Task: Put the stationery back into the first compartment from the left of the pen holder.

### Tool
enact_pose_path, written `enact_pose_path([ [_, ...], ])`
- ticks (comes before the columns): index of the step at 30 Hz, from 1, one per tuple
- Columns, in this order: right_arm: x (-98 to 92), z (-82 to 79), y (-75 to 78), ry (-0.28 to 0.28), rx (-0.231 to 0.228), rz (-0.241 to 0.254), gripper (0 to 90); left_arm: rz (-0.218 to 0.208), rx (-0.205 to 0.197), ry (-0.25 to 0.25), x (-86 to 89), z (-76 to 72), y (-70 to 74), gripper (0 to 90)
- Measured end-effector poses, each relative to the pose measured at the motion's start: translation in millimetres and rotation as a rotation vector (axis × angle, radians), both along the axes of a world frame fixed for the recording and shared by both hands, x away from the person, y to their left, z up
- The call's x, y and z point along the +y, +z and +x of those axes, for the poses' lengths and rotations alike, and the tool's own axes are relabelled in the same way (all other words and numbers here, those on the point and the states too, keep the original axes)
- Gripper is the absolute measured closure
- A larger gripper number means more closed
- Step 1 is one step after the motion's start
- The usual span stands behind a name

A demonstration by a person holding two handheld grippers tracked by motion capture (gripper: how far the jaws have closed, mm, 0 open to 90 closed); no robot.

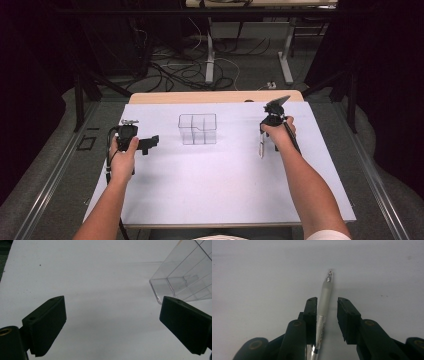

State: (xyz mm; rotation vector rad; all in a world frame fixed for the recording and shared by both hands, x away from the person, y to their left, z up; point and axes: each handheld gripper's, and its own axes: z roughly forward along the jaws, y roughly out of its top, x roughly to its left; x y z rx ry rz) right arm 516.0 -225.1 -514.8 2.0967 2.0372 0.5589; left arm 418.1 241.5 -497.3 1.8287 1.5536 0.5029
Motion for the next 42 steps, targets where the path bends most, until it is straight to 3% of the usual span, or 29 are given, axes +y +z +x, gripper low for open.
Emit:
enact_pose_path([
  [5, 0.5, 3.9, -5.5, -0.031, 0.008, 0.035, 72.4, -0.009, 0.000, 0.005, 0.4, -0.3, -0.1, 7.2],
  [8, -0.5, 5.0, -7.3, -0.038, 0.043, 0.022, 73.4, -0.015, -0.003, 0.008, 1.0, -0.2, -0.1, 7.2],
  [14, -1.8, 5.8, -10.5, -0.064, 0.049, 0.061, 75.4, -0.021, -0.004, 0.011, 2.1, -0.2, 0.6, 7.2],
  [20, -1.9, 6.7, -11.3, -0.090, 0.101, 0.078, 77.8, -0.023, -0.007, 0.009, 1.9, -0.2, 0.6, 7.2],
  [42, -1.9, 7.8, -14.1, -0.145, 0.123, 0.116, 79.6, -0.035, -0.002, 0.002, 2.1, -0.1, 1.4, 7.2],
])
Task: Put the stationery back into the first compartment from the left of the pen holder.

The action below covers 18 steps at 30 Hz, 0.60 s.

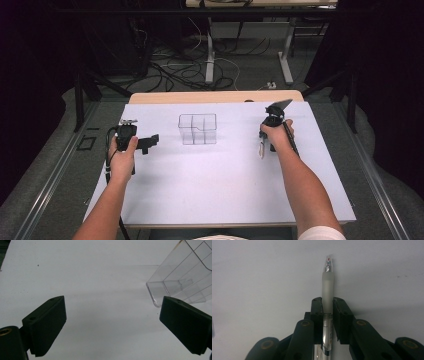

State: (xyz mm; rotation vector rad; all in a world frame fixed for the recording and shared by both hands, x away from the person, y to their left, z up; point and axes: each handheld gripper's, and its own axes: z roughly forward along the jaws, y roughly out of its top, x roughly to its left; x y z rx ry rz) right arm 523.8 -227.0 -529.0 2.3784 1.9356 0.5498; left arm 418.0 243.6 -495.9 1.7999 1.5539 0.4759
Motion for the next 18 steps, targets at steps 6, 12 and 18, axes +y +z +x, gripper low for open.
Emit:
enact_pose_path([
  [6, 0.6, 0.1, -0.7, 0.006, 0.002, -0.006, 79.6, 0.001, -0.002, 0.006, -0.1, 0.1, -0.4, 7.2],
  [12, 0.6, 0.4, -0.8, -0.004, 0.001, -0.001, 79.8, -0.001, 0.003, 0.003, 0.6, 0.1, 0.1, 7.3],
  [18, -0.8, -0.4, -0.7, 0.007, -0.002, 0.002, 80.1, -0.009, -0.003, 0.010, 1.4, 0.3, -0.4, 7.3],
])
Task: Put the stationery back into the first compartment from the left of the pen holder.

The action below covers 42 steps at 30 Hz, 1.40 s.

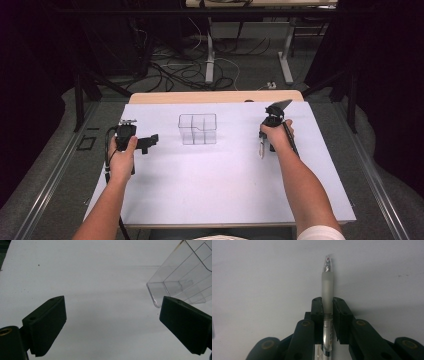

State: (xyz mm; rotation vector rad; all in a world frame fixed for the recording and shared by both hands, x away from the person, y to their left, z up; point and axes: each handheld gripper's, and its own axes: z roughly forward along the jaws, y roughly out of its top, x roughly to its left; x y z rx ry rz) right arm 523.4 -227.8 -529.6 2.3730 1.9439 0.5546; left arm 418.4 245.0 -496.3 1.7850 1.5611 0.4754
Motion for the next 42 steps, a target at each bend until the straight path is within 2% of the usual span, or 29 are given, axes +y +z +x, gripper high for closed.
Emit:
enact_pose_path([
  [6, -0.6, -1.1, 4.1, -0.003, -0.022, 0.016, 80.3, -0.001, 0.002, 0.007, 0.5, 0.1, -0.1, 7.4],
  [7, -0.8, -1.6, 4.7, -0.001, -0.039, 0.026, 80.3, -0.001, 0.006, 0.004, 0.8, 0.1, 0.2, 7.4],
  [10, -0.1, -2.8, 8.9, 0.001, -0.049, 0.034, 80.3, -0.002, 0.005, 0.006, 0.9, 0.1, 0.2, 7.5],
  [11, 0.6, -3.1, 9.0, -0.004, -0.068, 0.039, 80.3, 0.000, 0.005, 0.003, 1.1, 0.2, 0.3, 7.5],
  [13, 0.1, -4.2, 10.9, 0.014, -0.082, 0.048, 80.3, 0.002, 0.009, 0.002, 1.4, 0.1, 0.4, 7.5],
  [17, 1.9, -6.2, 14.5, 0.038, -0.157, 0.068, 80.3, 0.004, 0.005, 0.007, 0.9, 0.3, -0.4, 7.7],
  [20, 5.9, -7.8, 19.5, 0.042, -0.197, 0.100, 80.3, 0.004, 0.003, 0.009, 0.9, 0.4, -0.7, 7.8],
  [21, 5.7, -8.8, 20.1, 0.064, -0.218, 0.092, 80.3, 0.005, 0.002, 0.009, 1.0, 0.4, -0.7, 7.7],
  [23, 8.1, -10.0, 23.8, 0.072, -0.241, 0.110, 80.3, 0.004, 0.003, 0.007, 1.5, 0.3, -0.4, 7.8],
  [26, 12.4, -11.6, 27.2, 0.081, -0.300, 0.107, 80.3, 0.006, 0.002, 0.002, 2.8, 0.1, 0.0, 7.8],
  [28, 13.9, -13.2, 29.7, 0.106, -0.322, 0.108, 80.3, 0.005, -0.010, 0.000, 3.0, -0.2, -0.4, 7.8],
  [29, 15.7, -13.9, 31.8, 0.098, -0.326, 0.121, 80.3, 0.003, -0.009, -0.002, 3.0, -0.5, -0.1, 7.8],
  [42, 35.3, -28.5, 54.3, 0.182, -0.523, 0.126, 80.3, 0.005, -0.018, -0.011, 4.4, -1.3, -0.6, 7.8],
])
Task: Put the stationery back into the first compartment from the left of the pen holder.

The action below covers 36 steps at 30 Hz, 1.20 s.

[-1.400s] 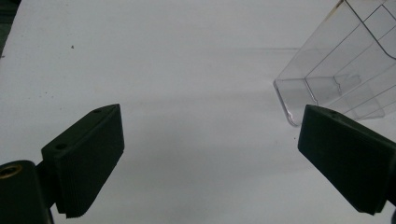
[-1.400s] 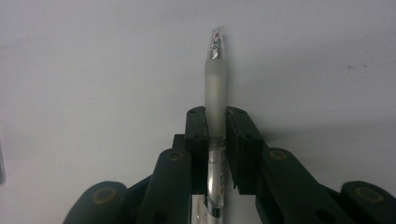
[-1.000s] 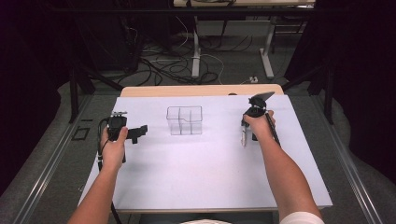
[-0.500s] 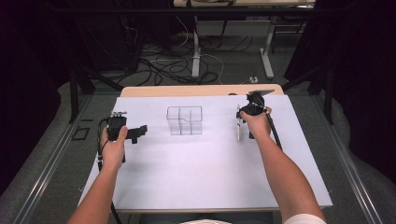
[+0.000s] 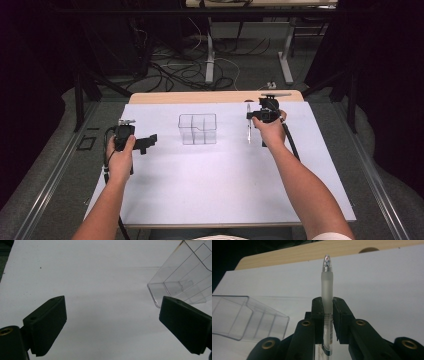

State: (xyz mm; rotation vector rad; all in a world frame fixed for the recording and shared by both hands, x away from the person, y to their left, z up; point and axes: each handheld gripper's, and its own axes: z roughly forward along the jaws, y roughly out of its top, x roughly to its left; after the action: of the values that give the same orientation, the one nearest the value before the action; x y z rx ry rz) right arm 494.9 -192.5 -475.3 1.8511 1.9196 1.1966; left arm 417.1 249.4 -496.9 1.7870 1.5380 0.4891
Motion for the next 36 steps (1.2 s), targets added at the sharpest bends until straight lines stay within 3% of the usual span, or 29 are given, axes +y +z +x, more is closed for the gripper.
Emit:
enact_pose_path([
  [17, 37.7, -16.9, 40.2, 0.116, -0.154, 0.013, 80.3, 0.002, -0.002, -0.001, 0.5, -0.4, 1.7, 7.7],
  [36, 74.3, -21.2, 67.0, 0.190, -0.240, 0.036, 80.3, 0.001, -0.013, -0.005, -0.4, -0.5, 2.3, 7.7],
])
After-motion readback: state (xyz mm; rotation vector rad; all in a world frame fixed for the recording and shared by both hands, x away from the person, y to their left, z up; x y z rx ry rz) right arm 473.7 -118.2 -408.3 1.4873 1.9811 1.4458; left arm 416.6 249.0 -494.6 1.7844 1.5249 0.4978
